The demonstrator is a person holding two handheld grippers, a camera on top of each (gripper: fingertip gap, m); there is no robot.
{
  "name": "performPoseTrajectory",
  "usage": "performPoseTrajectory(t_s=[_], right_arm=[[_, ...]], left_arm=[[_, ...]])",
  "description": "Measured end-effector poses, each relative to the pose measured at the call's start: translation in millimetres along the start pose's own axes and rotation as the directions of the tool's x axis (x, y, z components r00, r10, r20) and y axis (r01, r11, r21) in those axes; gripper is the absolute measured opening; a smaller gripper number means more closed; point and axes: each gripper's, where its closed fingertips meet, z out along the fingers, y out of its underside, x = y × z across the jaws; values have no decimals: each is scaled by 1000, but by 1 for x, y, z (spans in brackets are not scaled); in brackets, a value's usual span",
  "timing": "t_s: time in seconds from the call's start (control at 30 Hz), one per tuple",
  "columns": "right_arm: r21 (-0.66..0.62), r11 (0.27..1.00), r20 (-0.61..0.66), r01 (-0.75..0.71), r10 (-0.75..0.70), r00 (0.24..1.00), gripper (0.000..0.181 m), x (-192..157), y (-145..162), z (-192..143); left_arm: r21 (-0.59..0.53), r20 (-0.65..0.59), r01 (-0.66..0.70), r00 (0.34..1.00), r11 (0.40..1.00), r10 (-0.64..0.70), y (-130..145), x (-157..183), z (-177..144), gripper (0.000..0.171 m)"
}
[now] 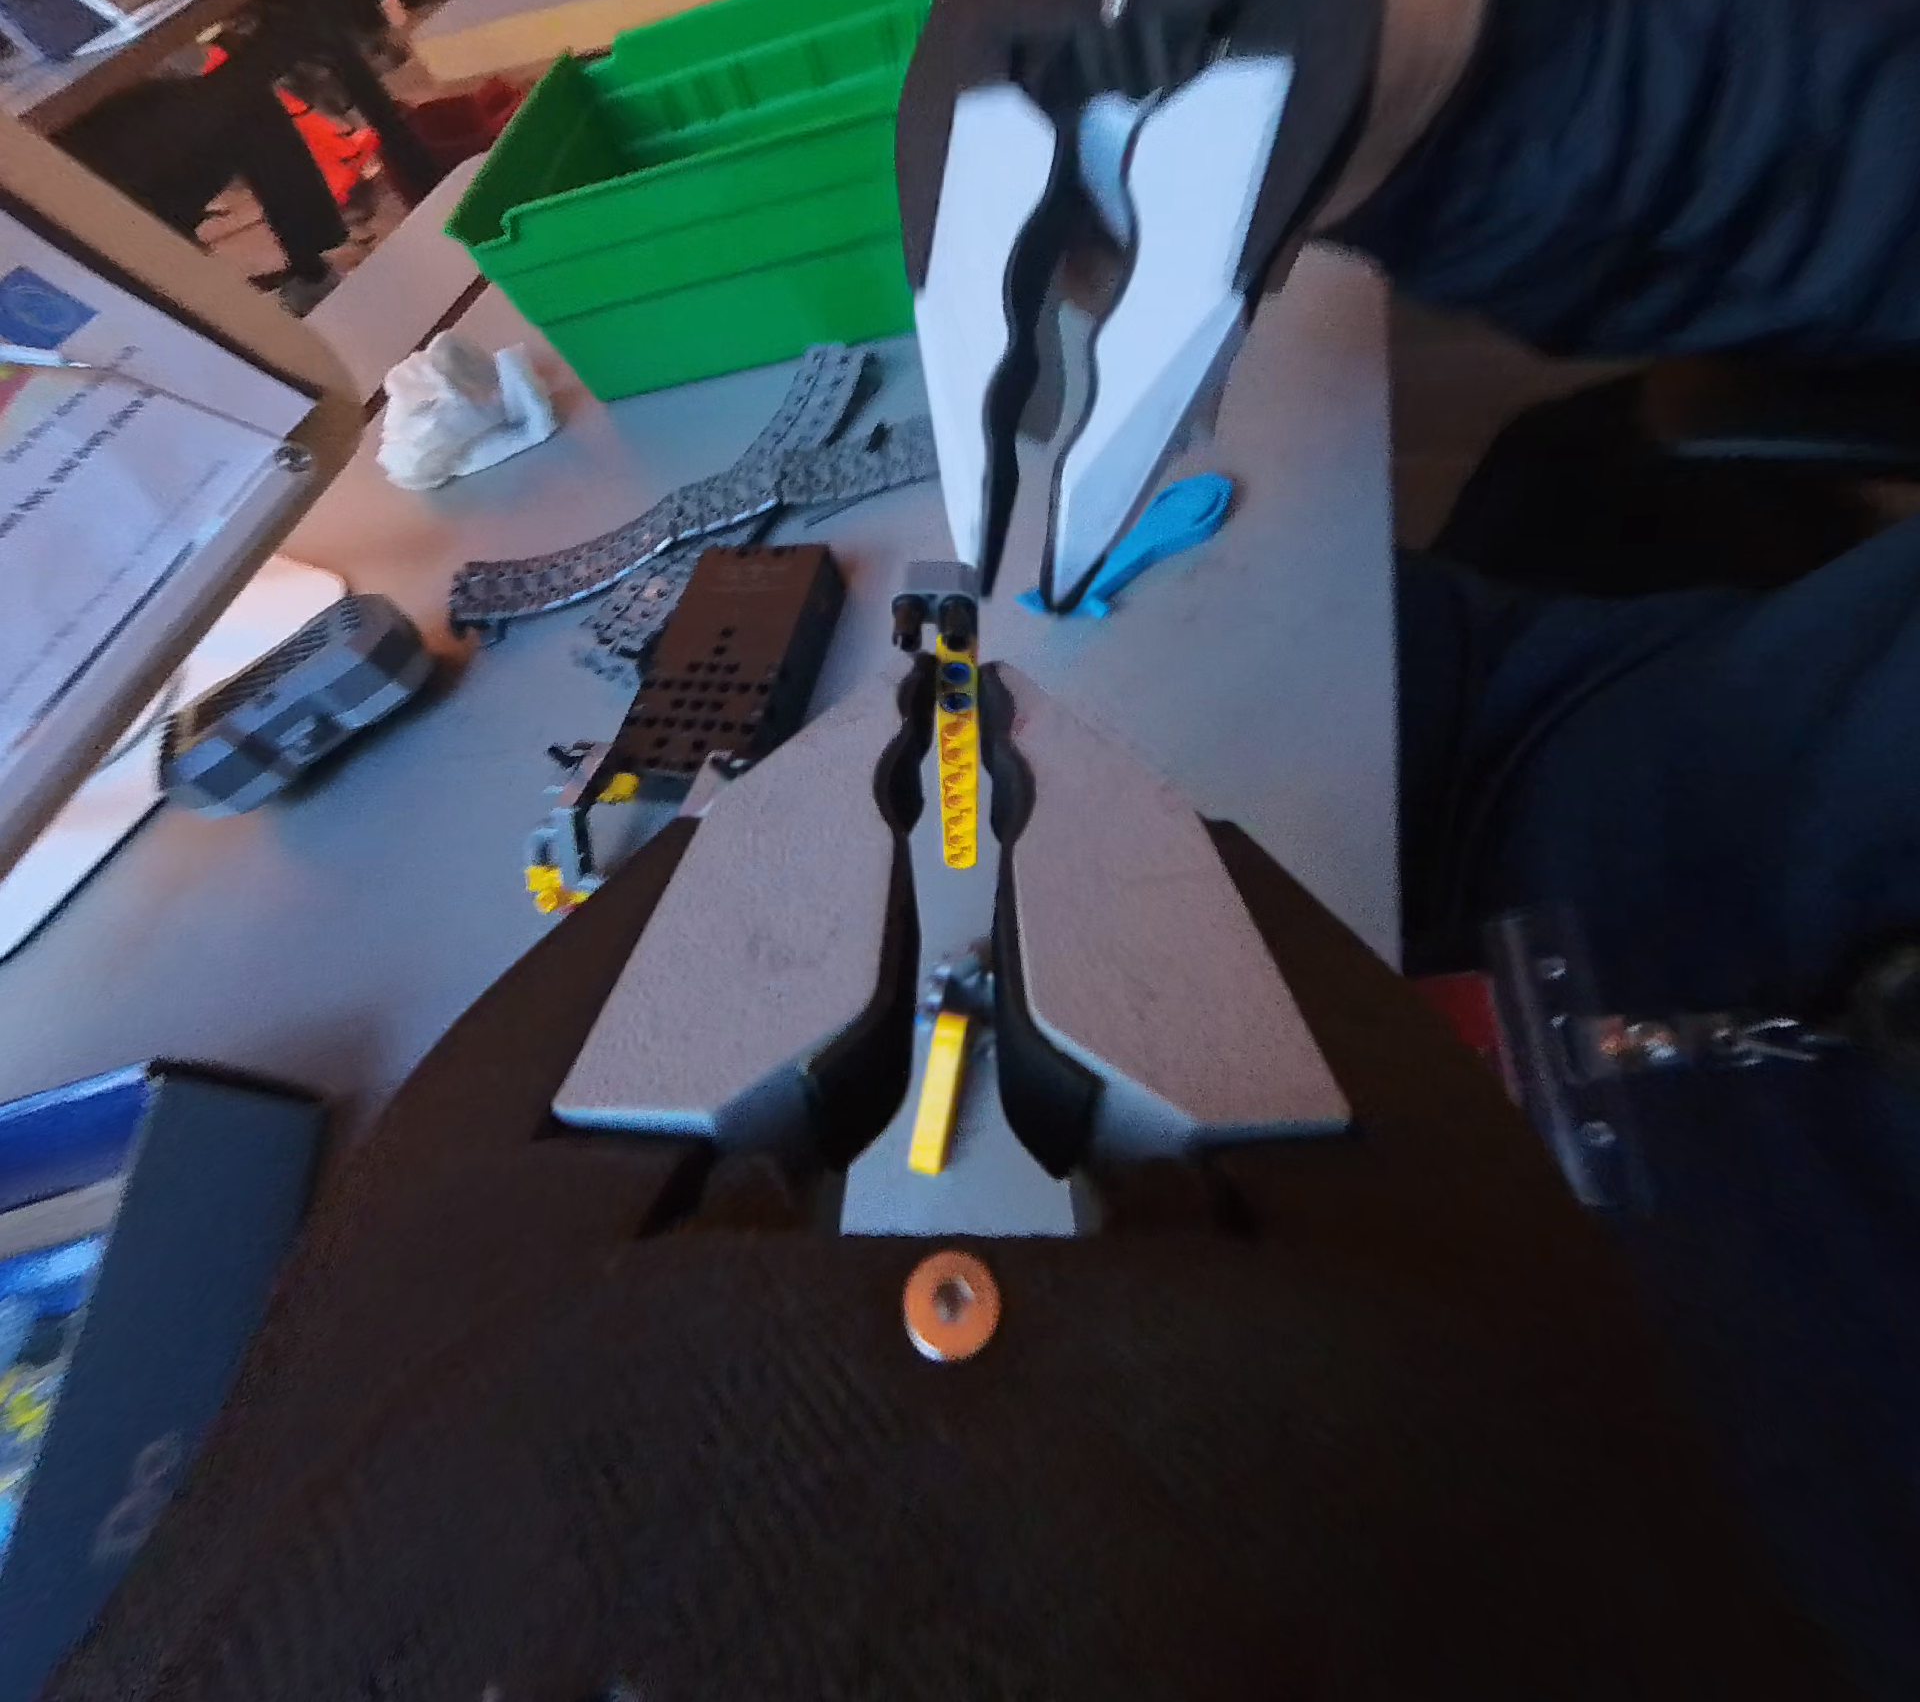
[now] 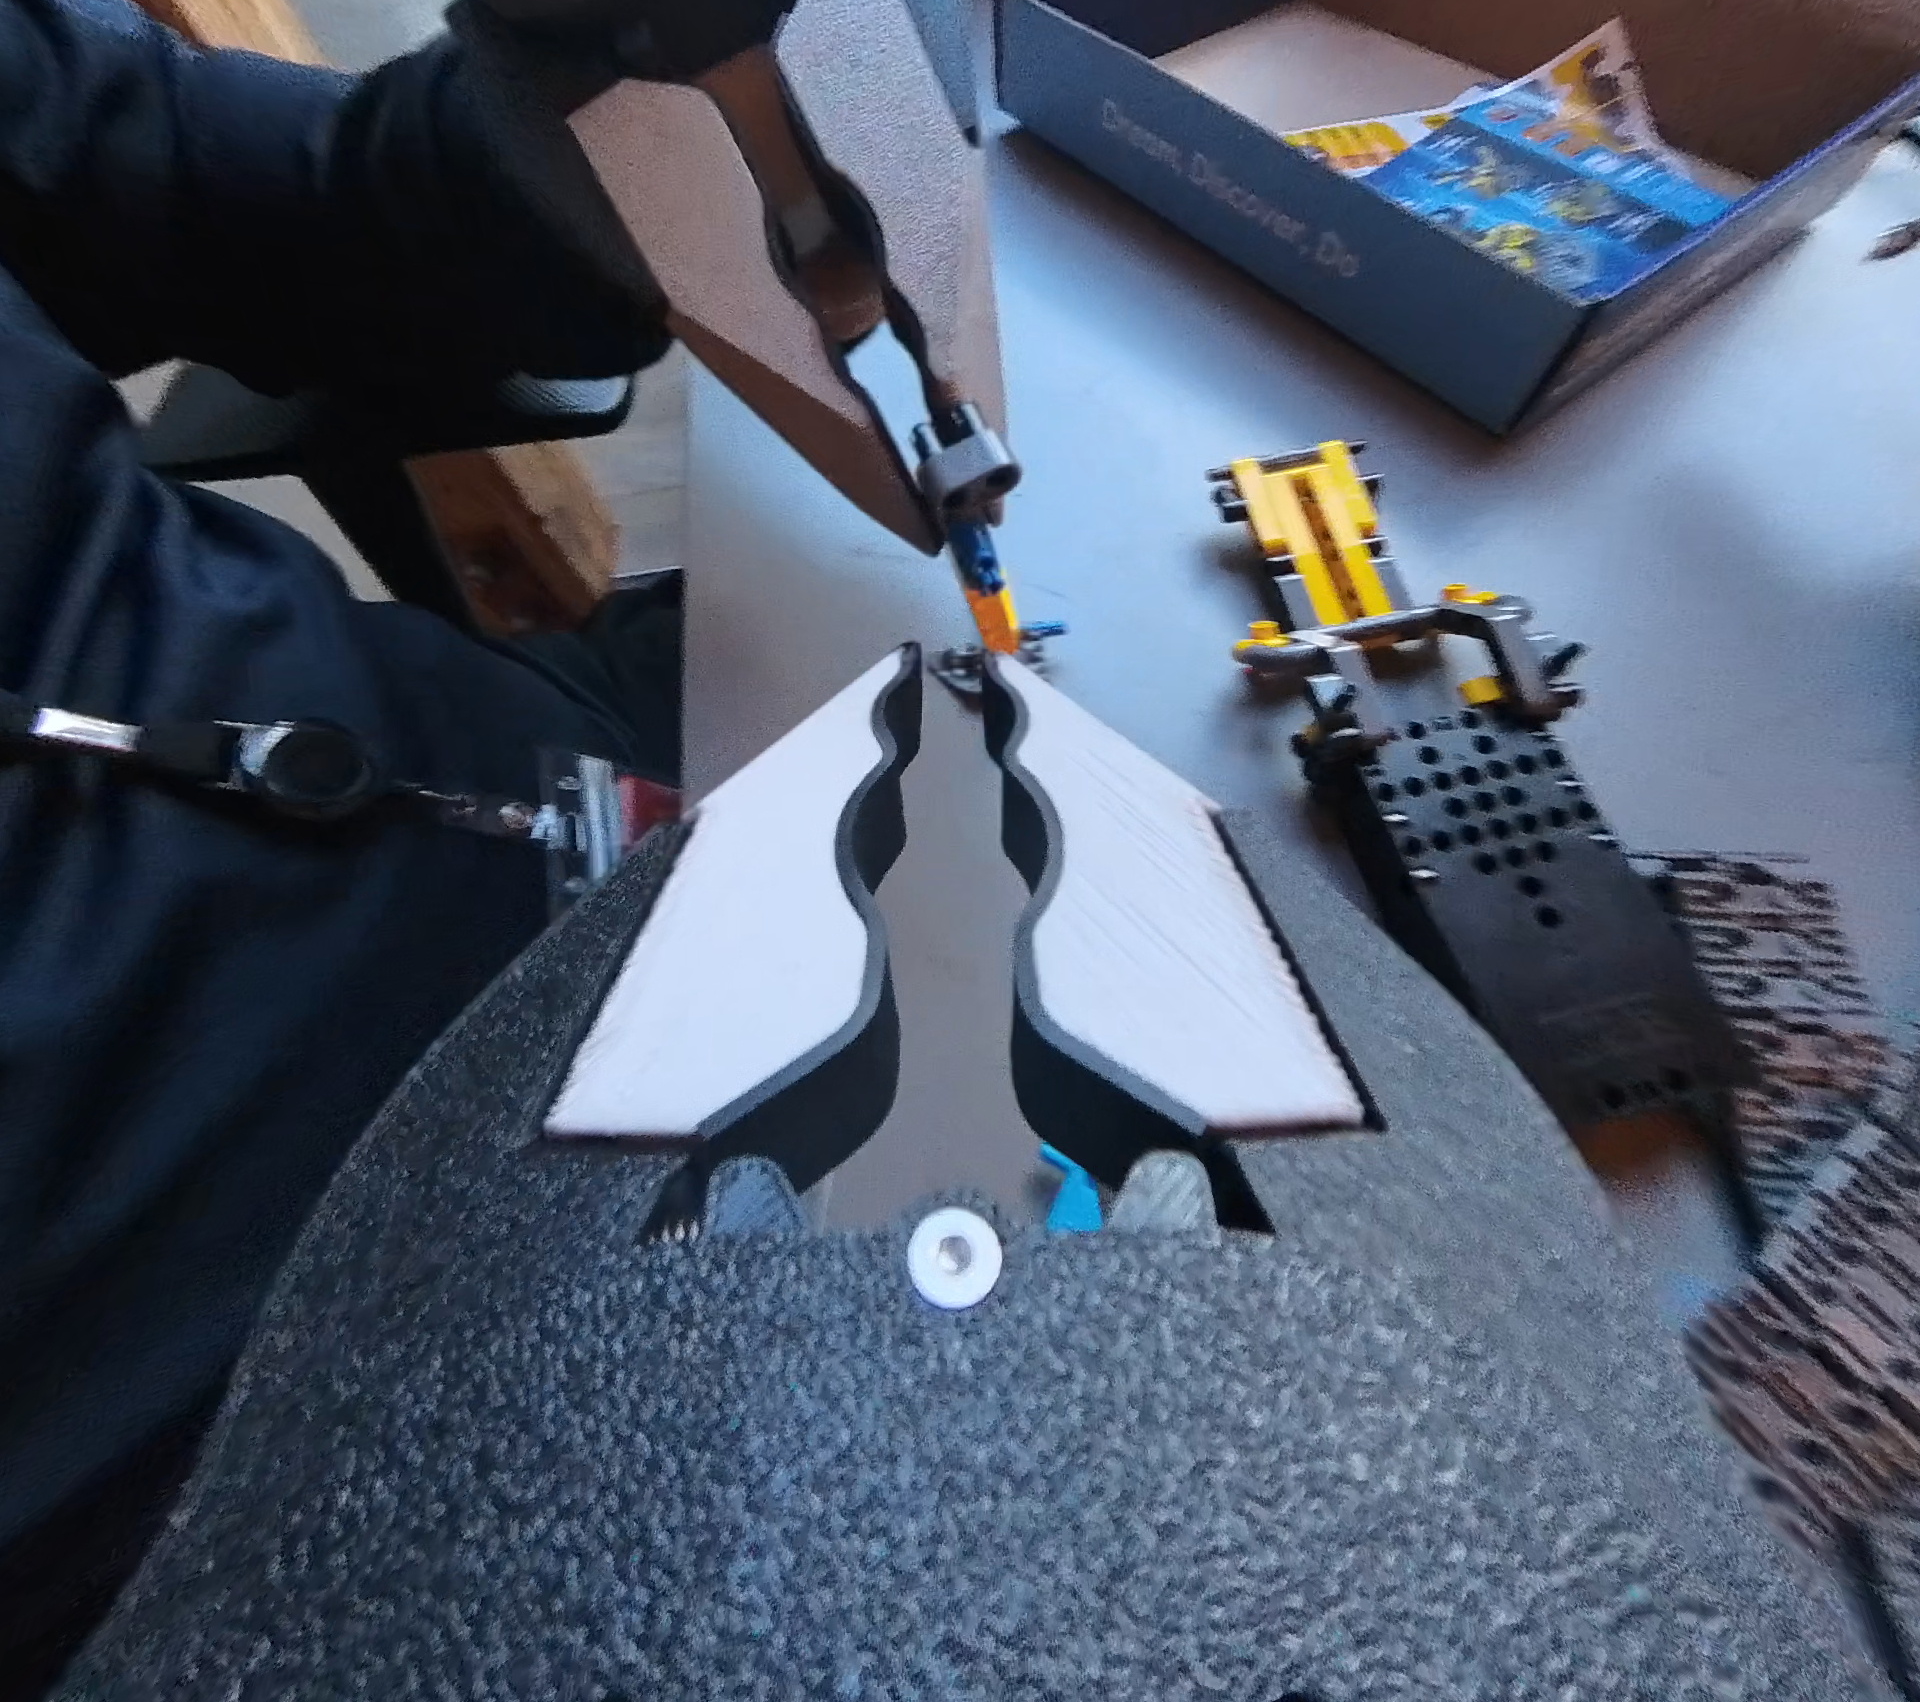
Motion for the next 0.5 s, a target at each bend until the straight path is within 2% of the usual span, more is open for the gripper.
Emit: performPoseTrajectory(t_s=[0.13, 0.23, 0.37, 0.5], right_arm=[[8, 991, -76, 132, -131, 988, 24, -1, -10, -5], [-37, 968, -135, 248, -251, 958, 41, -2, -9, 4], [-158, 902, -164, 403, -426, 890, 37, -3, 7, 17], [-194, 869, -181, 456, -489, 854, 29, -1, 10, 20]], left_arm=[[-164, 99, -107, 987, 981, 125, 20, -6, 9, 6], [-250, 116, -193, 967, 949, 228, 30, -2, 17, 6], [-295, 119, -267, 943, 918, 312, 33, 2, 19, 6], [-305, 99, -270, 945, 913, 313, 36, 5, 20, 6]])
